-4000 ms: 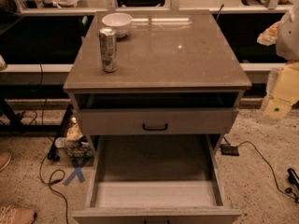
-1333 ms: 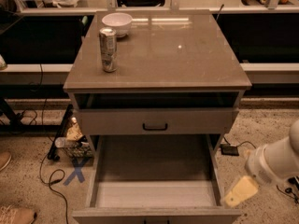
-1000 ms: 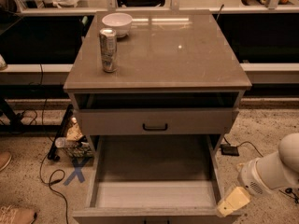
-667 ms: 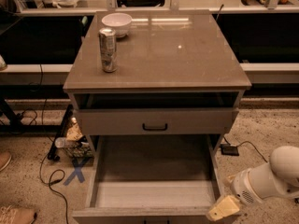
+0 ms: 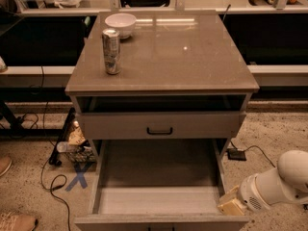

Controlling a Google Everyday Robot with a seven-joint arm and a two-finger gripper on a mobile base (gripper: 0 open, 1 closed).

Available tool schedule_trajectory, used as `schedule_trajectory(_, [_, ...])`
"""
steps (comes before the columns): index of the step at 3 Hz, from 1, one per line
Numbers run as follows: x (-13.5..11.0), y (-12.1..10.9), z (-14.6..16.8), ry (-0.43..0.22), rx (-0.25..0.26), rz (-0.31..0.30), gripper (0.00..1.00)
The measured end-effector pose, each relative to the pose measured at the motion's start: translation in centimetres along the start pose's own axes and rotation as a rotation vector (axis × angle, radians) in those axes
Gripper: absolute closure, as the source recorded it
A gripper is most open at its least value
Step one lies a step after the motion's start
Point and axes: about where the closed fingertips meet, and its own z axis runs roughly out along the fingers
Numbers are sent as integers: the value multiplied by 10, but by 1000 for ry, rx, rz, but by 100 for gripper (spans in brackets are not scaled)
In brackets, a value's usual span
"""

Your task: Close middle drawer

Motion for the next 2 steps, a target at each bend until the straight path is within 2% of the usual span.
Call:
schedule_trajectory(1, [26, -6, 31, 26, 1, 51, 88])
schedule_trajectory(2, [72, -16, 74, 56, -5, 135, 100])
